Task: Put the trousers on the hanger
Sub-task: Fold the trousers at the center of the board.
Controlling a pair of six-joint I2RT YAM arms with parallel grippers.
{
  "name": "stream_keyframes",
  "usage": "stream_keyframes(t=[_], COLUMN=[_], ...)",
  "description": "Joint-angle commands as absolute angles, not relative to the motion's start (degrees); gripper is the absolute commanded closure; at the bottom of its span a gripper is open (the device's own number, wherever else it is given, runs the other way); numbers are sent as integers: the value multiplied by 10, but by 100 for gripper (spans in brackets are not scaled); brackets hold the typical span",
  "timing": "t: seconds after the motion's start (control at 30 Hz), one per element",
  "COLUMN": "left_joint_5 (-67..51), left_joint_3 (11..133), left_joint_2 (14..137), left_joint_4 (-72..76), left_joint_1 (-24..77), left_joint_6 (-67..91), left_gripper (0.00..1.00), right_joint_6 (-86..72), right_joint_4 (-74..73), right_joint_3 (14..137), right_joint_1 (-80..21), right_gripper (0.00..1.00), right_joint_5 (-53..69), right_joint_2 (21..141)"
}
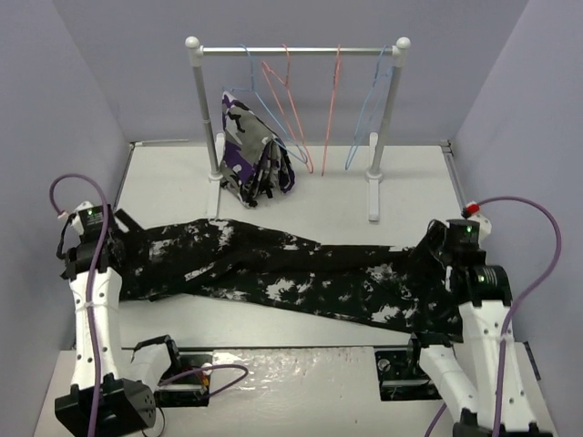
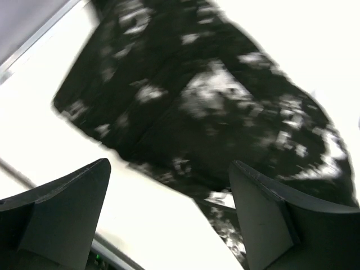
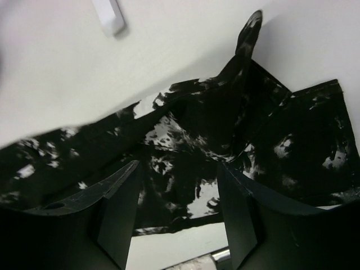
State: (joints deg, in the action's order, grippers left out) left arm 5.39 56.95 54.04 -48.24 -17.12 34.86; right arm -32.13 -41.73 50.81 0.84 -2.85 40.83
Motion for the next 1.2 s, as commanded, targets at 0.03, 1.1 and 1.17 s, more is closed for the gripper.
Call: stream_keyframes(t=[0.03, 1.1, 1.17], left_joint_5=[-46, -136, -126], left_joint_3=[640, 650, 660], left_joint_2=[633, 941, 919], left_joint_4=[-440, -270, -283], left_joint_1=[-64, -34, -36], left_joint_6=[284, 405, 392], left_gripper=[18, 18, 18], right_joint_6=[-272, -334, -287], right_joint_4=[-353, 14, -28], right_joint_3=[523, 524, 554], right_joint_1=[-26, -62, -61], right_gripper=[50, 36, 36], right_joint_5=[17, 18, -18], right_joint_2=[495, 945, 936])
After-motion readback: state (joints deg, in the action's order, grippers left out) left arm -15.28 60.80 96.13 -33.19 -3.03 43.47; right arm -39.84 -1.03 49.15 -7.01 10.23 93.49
